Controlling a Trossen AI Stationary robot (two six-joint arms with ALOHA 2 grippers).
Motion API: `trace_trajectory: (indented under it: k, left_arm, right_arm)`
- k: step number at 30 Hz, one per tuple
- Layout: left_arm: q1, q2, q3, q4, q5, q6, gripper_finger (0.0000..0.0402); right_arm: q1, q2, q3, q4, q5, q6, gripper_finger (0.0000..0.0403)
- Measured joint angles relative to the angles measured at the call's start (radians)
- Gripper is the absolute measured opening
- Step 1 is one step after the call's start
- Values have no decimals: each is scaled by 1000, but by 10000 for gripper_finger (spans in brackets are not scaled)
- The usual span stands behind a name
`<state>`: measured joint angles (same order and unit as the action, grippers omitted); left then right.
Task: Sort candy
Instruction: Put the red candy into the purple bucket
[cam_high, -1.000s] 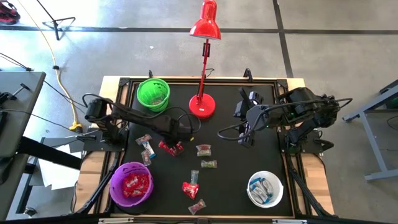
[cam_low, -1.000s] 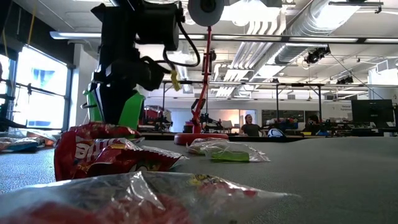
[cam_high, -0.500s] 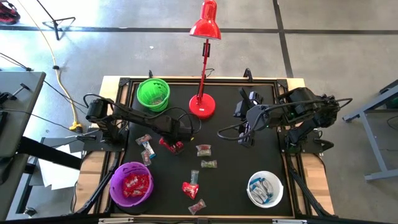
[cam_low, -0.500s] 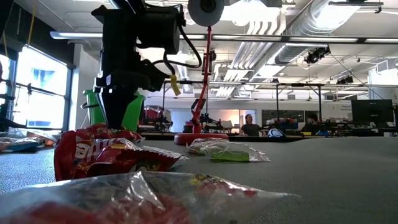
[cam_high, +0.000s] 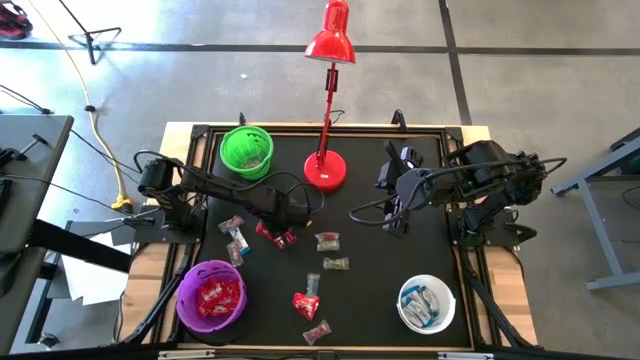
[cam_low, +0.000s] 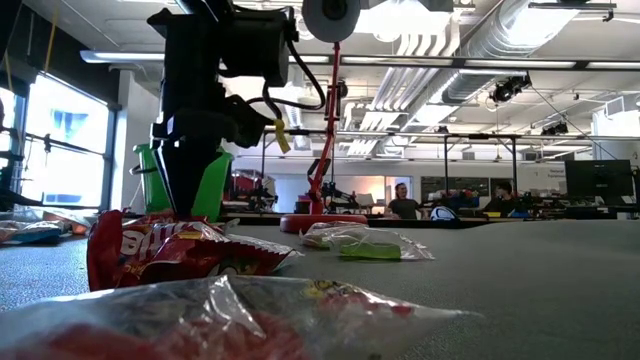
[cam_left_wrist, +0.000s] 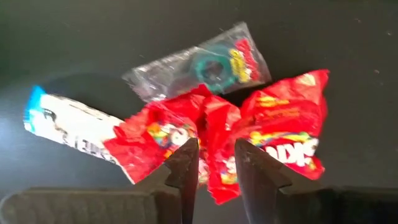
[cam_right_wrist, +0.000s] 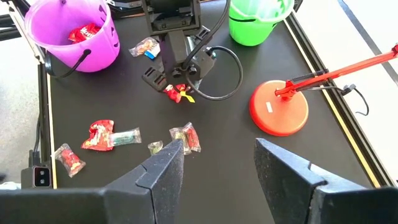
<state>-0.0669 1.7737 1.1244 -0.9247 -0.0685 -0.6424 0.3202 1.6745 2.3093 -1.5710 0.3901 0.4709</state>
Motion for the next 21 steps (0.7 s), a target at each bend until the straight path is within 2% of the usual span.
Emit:
trace_trajectory:
  k: [4, 9, 21]
  left_arm:
    - [-1, 0, 0, 8, 59, 0, 91]
    - [-6, 0, 0, 17, 64, 0, 93]
    - [-48, 4, 1, 85, 65, 7, 137]
  right_arm:
    - [0, 0, 0, 0, 0, 0, 192]
    - [0, 0, 0, 0, 0, 0, 192]
    - [0, 0, 0, 0, 0, 0, 192]
